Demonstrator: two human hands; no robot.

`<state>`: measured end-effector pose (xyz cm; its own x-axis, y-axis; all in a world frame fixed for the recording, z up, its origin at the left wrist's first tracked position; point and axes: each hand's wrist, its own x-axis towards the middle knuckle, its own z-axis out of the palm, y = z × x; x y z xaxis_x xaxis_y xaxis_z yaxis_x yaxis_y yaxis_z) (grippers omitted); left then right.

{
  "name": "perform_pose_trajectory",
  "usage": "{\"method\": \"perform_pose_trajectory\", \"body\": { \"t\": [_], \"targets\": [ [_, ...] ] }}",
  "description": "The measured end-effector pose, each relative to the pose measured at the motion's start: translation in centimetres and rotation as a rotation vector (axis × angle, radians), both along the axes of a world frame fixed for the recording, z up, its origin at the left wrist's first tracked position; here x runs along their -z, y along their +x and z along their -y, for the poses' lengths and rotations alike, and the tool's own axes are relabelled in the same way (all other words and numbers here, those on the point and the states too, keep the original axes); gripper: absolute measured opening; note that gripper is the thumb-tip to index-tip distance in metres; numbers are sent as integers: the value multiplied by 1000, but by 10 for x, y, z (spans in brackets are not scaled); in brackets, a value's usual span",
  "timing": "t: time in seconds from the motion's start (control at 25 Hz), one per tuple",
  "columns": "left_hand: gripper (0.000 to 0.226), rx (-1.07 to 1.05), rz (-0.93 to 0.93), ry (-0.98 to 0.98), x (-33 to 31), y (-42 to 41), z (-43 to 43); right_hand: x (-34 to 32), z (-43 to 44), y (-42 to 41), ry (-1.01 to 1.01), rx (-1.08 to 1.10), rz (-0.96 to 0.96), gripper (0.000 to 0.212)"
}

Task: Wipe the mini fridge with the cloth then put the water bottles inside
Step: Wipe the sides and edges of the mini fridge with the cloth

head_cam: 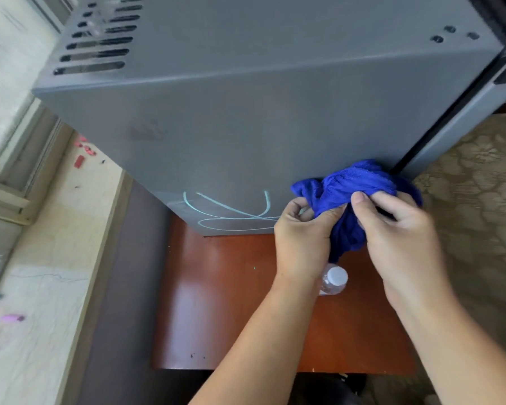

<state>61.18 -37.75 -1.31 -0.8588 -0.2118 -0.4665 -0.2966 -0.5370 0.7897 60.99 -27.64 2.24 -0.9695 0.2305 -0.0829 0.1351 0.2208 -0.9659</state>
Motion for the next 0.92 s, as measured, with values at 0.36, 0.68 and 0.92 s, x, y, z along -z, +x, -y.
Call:
{"method": "perform_pose_trajectory", "body": {
  "t": [0.36, 0.68, 0.92],
  "targets": [
    [24, -367, 19, -149, 43, 50, 199, 44, 202, 25, 105, -581, 5, 38],
    [37, -402, -15, -48, 24, 57, 214, 34, 205, 20, 78, -770, 105, 39],
    [23, -277, 44, -91, 15, 28, 98, 27, 79, 7, -20, -577, 116, 37]
  ]
}}
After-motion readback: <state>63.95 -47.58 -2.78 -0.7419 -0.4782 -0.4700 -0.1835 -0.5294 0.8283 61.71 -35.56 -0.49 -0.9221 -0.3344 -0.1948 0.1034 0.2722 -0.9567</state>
